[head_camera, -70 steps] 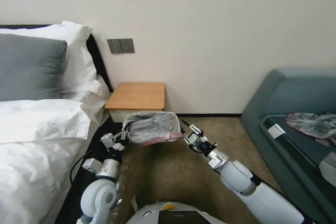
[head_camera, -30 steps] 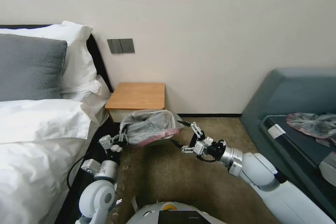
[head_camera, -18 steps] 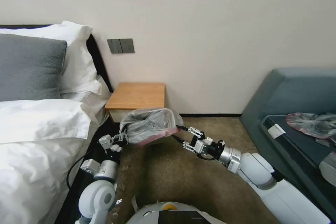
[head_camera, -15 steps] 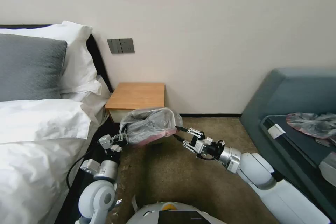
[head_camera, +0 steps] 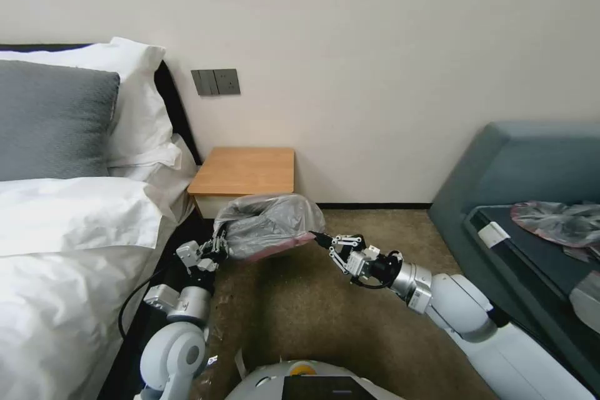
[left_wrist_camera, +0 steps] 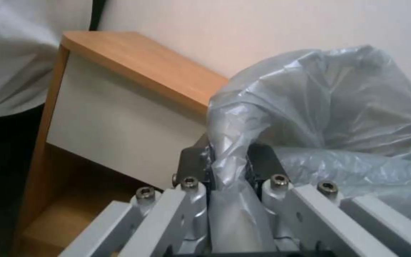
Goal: Pick up the garbage bag from the table and place it over the trash can.
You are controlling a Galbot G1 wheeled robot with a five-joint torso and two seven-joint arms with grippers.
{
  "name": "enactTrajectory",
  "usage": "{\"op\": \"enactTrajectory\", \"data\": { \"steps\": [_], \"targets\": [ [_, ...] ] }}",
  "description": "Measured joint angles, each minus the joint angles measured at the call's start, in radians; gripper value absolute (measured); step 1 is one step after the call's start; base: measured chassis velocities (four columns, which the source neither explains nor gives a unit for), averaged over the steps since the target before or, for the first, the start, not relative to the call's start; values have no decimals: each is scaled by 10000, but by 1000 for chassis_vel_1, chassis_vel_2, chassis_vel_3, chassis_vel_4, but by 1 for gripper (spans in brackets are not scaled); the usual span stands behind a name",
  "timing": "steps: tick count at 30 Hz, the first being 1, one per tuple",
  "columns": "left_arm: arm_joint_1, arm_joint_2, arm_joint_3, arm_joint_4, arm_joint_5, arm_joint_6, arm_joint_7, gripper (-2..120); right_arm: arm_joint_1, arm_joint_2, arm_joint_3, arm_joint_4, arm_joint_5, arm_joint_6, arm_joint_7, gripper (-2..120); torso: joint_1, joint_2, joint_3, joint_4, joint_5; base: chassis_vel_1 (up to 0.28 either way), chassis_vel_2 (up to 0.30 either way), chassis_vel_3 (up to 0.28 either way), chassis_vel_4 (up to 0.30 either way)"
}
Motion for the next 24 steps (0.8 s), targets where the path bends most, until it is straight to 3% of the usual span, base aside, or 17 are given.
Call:
{"op": "enactTrajectory", "data": {
  "steps": [10, 24],
  "targets": [
    [-39, -7, -22, -40, -108, 39, -109, 8, -178, 44, 191, -145, 94, 297, -484, 0, 0, 1, 0, 0, 0, 0, 0, 0, 0],
    [107, -67, 100, -913, -1580, 797, -733, 8, -171, 398, -280, -1115, -115, 684, -743, 0, 0, 1, 0, 1, 1, 0, 0, 0, 0]
  ]
}}
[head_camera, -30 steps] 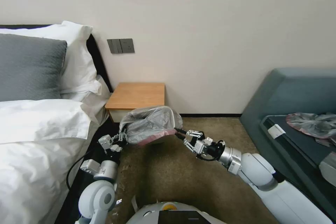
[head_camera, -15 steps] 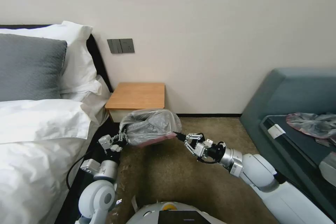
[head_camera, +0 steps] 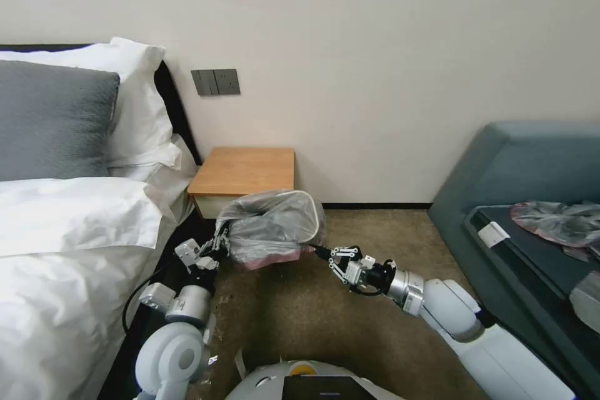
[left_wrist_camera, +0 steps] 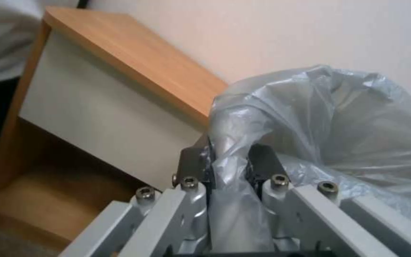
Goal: Pick up the garbage bag from the table and place it over the trash can.
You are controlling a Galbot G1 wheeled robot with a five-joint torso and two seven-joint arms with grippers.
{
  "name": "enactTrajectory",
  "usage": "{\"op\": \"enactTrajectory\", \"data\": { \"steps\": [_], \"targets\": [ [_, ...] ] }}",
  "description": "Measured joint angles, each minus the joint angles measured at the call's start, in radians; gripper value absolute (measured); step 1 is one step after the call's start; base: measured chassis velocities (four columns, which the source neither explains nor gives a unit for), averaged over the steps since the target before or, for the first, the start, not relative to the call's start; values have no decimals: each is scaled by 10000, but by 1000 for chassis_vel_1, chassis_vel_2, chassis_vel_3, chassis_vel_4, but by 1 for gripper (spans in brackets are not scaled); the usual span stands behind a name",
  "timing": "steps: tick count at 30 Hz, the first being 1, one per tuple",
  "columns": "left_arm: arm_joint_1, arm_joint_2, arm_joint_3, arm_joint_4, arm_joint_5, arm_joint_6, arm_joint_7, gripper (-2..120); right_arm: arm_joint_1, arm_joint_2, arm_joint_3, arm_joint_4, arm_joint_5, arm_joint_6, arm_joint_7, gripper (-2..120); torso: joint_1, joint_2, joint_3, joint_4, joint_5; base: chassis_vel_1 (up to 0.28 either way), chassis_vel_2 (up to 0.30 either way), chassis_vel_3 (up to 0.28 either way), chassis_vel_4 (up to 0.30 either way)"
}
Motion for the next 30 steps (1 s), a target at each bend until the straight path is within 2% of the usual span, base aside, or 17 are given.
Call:
{"op": "enactTrajectory", "data": {
  "steps": [7, 14, 21, 25, 29, 30],
  "targets": [
    [130, -106, 26, -511, -632, 499, -359, 8, 29, 69, -192, -476, -218, 265, -119, 0, 0, 0, 0, 0, 0, 0, 0, 0, 0],
    [201, -183, 80, -767, -956, 672, -473, 8, 117, 105, -223, -894, -396, 425, -174, 0, 0, 0, 0, 0, 0, 0, 0, 0, 0],
    [206, -208, 51, -808, -1053, 737, -541, 8, 112, 111, -267, -1170, -556, 598, -198, 0, 0, 0, 0, -1, 0, 0, 0, 0, 0],
    [166, -200, 30, -650, -705, 775, -543, 8, 43, 118, -267, -1120, -571, 671, -255, 0, 0, 0, 0, 0, 0, 0, 0, 0, 0],
    [73, -90, -56, -377, -335, 872, -588, 8, -161, 115, 8, -821, -497, 836, -767, 14, 0, 0, 0, 0, -2, 0, 0, 0, 0],
    [24, -50, -88, -261, -273, 910, -640, 8, -297, 80, 252, -637, -418, 1022, -1229, 18, 0, -1, 0, -1, -1, 0, 0, 0, 0]
  ]
}}
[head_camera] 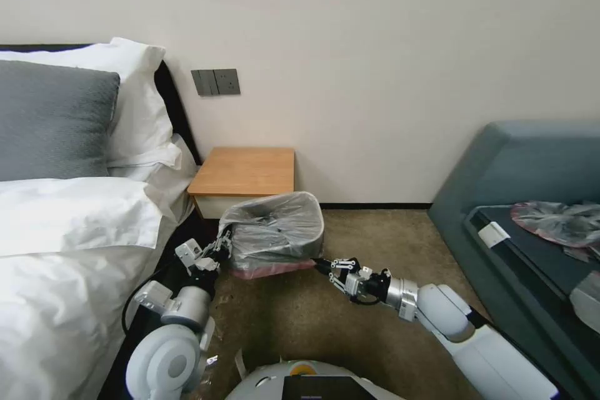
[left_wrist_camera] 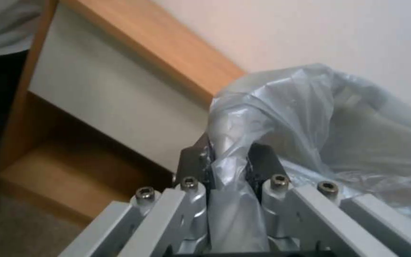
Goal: Pick up the garbage bag from the table and place it over the trash can.
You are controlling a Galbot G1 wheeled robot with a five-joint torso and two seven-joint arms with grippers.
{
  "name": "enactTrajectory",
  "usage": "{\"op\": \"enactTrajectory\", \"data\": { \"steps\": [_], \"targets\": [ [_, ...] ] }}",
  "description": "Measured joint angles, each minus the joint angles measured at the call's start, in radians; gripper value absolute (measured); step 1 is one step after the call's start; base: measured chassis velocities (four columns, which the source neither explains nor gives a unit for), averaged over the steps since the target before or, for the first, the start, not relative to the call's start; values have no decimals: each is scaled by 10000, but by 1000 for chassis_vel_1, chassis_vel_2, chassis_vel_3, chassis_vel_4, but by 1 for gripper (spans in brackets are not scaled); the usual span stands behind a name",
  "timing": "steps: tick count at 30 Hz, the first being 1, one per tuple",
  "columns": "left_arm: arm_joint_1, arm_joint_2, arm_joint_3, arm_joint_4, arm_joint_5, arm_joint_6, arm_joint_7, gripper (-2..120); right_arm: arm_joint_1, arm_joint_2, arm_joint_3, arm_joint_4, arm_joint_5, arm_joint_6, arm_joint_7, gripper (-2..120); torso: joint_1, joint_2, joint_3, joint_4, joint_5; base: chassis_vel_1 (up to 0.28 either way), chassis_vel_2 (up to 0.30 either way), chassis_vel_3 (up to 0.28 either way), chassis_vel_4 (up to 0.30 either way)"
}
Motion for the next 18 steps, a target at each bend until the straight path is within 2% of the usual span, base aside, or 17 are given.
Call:
{"op": "enactTrajectory", "data": {
  "steps": [1, 4, 5, 7, 8, 10, 11, 13, 15, 17, 18],
  "targets": [
    [0, 0, 0, 0, 0, 0, 0, 8, 0, 0, 0, 0, 0, 0, 0, 18, 0, 0, 0, 0, 0, 0, 0, 0, 0],
    [-124, 39, -61, 289, 110, 33, -93, 8, -358, -133, 580, 507, 539, 325, -1553, 34, 0, 0, 0, 0, 0, 0, 0, 0, 0],
    [-124, 39, -61, 289, 110, 33, -93, 8, -358, -133, 580, 507, 539, 325, -1553, 34, 0, 0, 0, 0, 0, 0, 0, 0, 0],
    [-177, 51, -59, 512, 315, 61, -117, 8, -586, -187, 910, 909, 1089, 419, -2501, 43, 0, 0, 0, -1, -1, 0, 0, 0, 0],
    [-177, 51, -59, 512, 315, 61, -117, 8, -586, -187, 910, 909, 1089, 419, -2501, 43, 0, 0, 0, -1, -1, 0, 0, 0, 0],
    [-191, 70, -14, 695, 695, 87, -6, 8, -728, -221, 1091, 1312, 1969, 221, -2968, 53, 0, 0, 0, 0, -1, 0, 0, 0, 0],
    [-191, 70, -14, 695, 695, 87, -6, 8, -728, -221, 1091, 1312, 1969, 221, -2968, 53, 0, 0, 0, 0, -1, 0, 0, 0, 0],
    [-184, 138, 50, 858, 1316, 88, 266, 8, -770, -286, 1137, 1704, 3157, -324, -2988, 68, 0, 1, 0, 1, -1, 0, 0, 0, 0],
    [-176, 174, 71, 904, 1545, 82, 358, 8, -751, -306, 1120, 1804, 3557, -545, -2831, 71, 0, 0, 0, 0, -1, 0, 0, 0, 0],
    [-131, 289, 129, 1007, 2340, -20, 658, 8, -691, -360, 807, 2037, 4324, -935, -1682, 80, 0, 1, 0, 0, 0, 0, 0, 0, 0],
    [-131, 289, 129, 1007, 2340, -20, 658, 8, -691, -360, 807, 2037, 4324, -935, -1682, 80, 0, 1, 0, 0, 0, 0, 0, 0, 0]
  ]
}}
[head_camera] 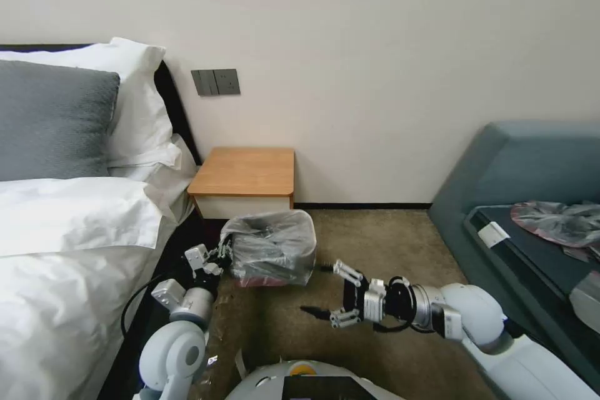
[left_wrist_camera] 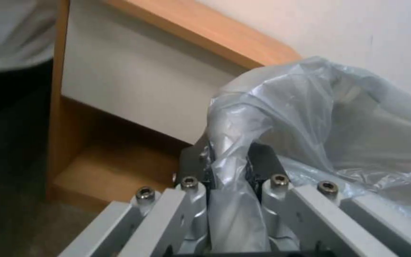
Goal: Pick up the garbage bag from the table and place it over the trash can.
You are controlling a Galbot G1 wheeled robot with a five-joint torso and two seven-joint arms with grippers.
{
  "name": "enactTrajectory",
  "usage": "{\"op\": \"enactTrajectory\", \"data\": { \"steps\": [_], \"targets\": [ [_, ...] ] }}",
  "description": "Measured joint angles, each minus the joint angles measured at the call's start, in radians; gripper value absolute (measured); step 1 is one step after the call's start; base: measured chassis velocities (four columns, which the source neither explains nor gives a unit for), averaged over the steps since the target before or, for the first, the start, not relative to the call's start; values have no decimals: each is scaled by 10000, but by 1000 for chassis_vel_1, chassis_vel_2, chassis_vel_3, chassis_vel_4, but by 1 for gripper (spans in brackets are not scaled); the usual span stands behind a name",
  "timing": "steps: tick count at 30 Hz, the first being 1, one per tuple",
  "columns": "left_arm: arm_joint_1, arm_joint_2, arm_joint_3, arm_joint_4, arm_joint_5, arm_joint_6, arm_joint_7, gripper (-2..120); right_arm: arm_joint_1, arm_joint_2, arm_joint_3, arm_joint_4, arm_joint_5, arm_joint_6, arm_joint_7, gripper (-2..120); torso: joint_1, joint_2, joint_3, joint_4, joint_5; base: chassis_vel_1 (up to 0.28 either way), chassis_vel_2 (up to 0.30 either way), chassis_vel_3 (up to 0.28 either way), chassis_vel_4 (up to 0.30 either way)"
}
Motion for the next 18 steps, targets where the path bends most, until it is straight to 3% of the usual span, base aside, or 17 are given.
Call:
{"op": "enactTrajectory", "data": {
  "steps": [3, 4, 5, 7, 9, 10, 13, 16, 18],
  "targets": [
    [72, 97, 53, 107, 1119, -245, 392, 8, 82, -89, -619, 346, 467, -325, 2246, 92, 0, 0, 0, 0, 0, 0, 0, 0, 0],
    [117, 152, 93, 161, 1951, -438, 633, 8, 203, -140, -924, 603, 546, -696, 3648, 97, 0, 0, 0, 0, 0, 0, 0, 0, 0],
    [117, 152, 93, 161, 1951, -438, 633, 8, 203, -140, -924, 603, 546, -696, 3648, 97, 0, 0, 0, 0, 0, 0, 0, 0, 0],
    [157, 207, 171, 215, 2946, -674, 875, 8, 460, -296, -1155, 894, 356, -1425, 5130, 94, 0, 0, 0, 2, 1, 0, 0, 0, 0],
    [156, 213, 185, 235, 3133, -721, 916, 8, 494, -333, -1172, 930, 262, -1556, 5313, 94, 0, 0, 0, 2, 1, 0, 0, 0, 0],
    [105, 265, 283, 373, 3931, -993, 1119, 8, 603, -568, -1183, 1067, -109, -2183, 5891, 87, 0, 0, 0, 1, 0, 0, 0, 0, 0],
    [56, 332, 431, 445, 4328, -1156, 1229, 8, 707, -808, -1187, 1121, -172, -2606, 6039, 78, 0, 0, 0, -2, 0, 0, 0, 0, 0],
    [27, 419, 649, 524, 4631, -1330, 1364, 8, 984, -1123, -1353, 1129, 173, -3220, 6005, 68, 0, 0, 0, -3, 0, 0, 0, 0, 0],
    [29, 425, 733, 657, 4971, -1638, 1501, 8, 1608, -1468, -1998, 1047, 892, -4020, 5922, 57, 0, 0, 0, 0, 0, 0, 0, 0, 0]
  ]
}}
